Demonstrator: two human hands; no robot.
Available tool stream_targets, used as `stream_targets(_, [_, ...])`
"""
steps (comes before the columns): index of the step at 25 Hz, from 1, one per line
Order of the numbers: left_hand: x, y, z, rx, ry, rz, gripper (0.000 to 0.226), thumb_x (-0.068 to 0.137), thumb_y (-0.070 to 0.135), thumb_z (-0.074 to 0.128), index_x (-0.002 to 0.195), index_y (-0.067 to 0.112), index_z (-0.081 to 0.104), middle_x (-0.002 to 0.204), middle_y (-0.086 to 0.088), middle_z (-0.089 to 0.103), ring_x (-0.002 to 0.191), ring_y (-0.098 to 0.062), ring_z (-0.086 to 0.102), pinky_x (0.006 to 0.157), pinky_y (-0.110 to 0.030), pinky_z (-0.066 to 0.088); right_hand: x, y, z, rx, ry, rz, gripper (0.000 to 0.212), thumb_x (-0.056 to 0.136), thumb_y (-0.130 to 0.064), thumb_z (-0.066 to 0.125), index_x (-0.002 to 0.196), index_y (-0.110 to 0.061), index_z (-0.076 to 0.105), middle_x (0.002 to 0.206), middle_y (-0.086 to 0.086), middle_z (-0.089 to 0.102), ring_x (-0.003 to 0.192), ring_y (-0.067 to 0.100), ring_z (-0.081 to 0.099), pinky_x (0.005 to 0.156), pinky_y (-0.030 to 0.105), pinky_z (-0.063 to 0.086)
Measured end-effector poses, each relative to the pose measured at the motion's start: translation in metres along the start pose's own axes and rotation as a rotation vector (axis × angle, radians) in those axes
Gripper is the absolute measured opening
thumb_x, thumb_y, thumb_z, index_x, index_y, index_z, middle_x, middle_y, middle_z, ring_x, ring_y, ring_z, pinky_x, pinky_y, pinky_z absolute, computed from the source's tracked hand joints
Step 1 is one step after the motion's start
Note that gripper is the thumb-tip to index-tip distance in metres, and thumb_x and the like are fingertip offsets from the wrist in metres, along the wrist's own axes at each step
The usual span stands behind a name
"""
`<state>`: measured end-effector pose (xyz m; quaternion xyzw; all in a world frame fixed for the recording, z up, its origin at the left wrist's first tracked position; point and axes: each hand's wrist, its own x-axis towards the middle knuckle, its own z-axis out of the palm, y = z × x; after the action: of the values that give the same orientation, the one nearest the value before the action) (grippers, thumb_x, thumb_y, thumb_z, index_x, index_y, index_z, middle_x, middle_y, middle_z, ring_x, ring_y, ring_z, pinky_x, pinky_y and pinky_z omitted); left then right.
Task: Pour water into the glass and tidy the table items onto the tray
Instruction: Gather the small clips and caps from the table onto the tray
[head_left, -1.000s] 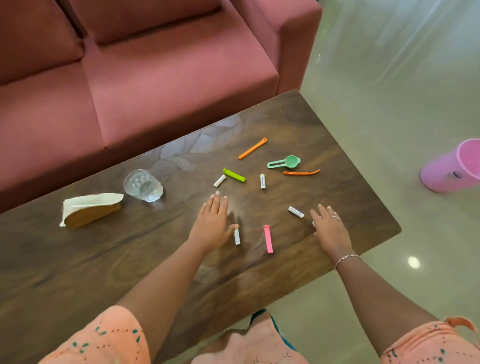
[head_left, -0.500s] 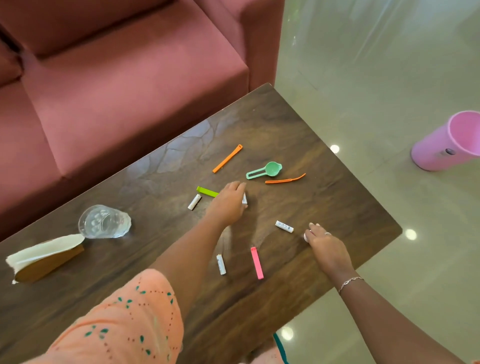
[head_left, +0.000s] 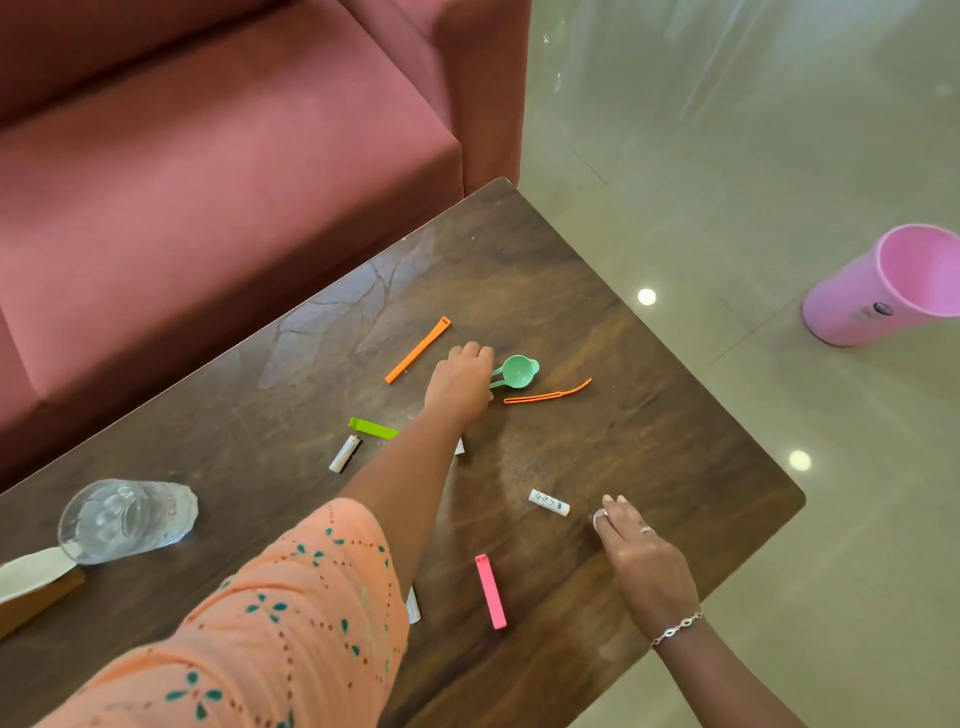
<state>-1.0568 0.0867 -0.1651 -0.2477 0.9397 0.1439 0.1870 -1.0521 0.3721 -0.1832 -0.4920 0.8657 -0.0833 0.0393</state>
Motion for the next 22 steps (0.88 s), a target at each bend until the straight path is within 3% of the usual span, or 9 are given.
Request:
stream_targets(6, [0.006, -0.010, 0.015, -0.019, -0.047, 0.013, 0.033, 0.087, 0.012, 0.061, 0.117, 0.006, 0.046, 0.119, -0.013, 0.048, 0.110, -0.029, 0.047, 0.079, -0.038, 0.045, 0.002, -0.002, 0.004, -0.023, 0.057, 0.018, 0.039, 0.071, 0.002, 0.035, 0.079, -0.004, 0.073, 0.095, 0.012, 0.073, 0.089, 0.024, 0.070, 0.057, 0.024, 0.056])
stream_targets(11, [0.002, -0.010, 0.018, -0.050, 0.019, -0.009, 0.019, 0.091, 0.007, 0.051, 0.110, 0.005, 0.051, 0.115, -0.013, 0.051, 0.106, -0.030, 0.049, 0.078, -0.036, 0.044, 0.002, -0.002, 0.004, -0.044, 0.065, 0.013, 0.041, 0.071, -0.001, 0.034, 0.078, -0.007, 0.073, 0.096, 0.010, 0.073, 0.090, 0.023, 0.070, 0.057, 0.022, 0.056])
stream_targets(19, [-0.095, -0.038, 0.010, -0.160, 0.095, -0.090, 0.018, 0.090, 0.012, 0.051, 0.105, 0.002, 0.052, 0.111, -0.014, 0.052, 0.102, -0.031, 0.050, 0.076, -0.038, 0.040, 0.002, -0.025, -0.015, -0.069, 0.088, 0.022, 0.036, 0.073, -0.004, 0.035, 0.076, -0.008, 0.071, 0.093, 0.008, 0.073, 0.086, 0.022, 0.071, 0.055, 0.024, 0.055])
stream_targets(22, [-0.156, -0.060, 0.013, -0.206, 0.130, -0.142, 0.024, 0.090, 0.016, 0.052, 0.110, 0.004, 0.053, 0.116, -0.013, 0.052, 0.109, -0.031, 0.049, 0.081, -0.038, 0.041, 0.001, -0.055, -0.027, -0.027, 0.070, 0.016, 0.019, 0.068, 0.008, 0.063, 0.078, -0.007, 0.070, 0.094, 0.008, 0.071, 0.084, 0.023, 0.070, 0.052, 0.028, 0.055])
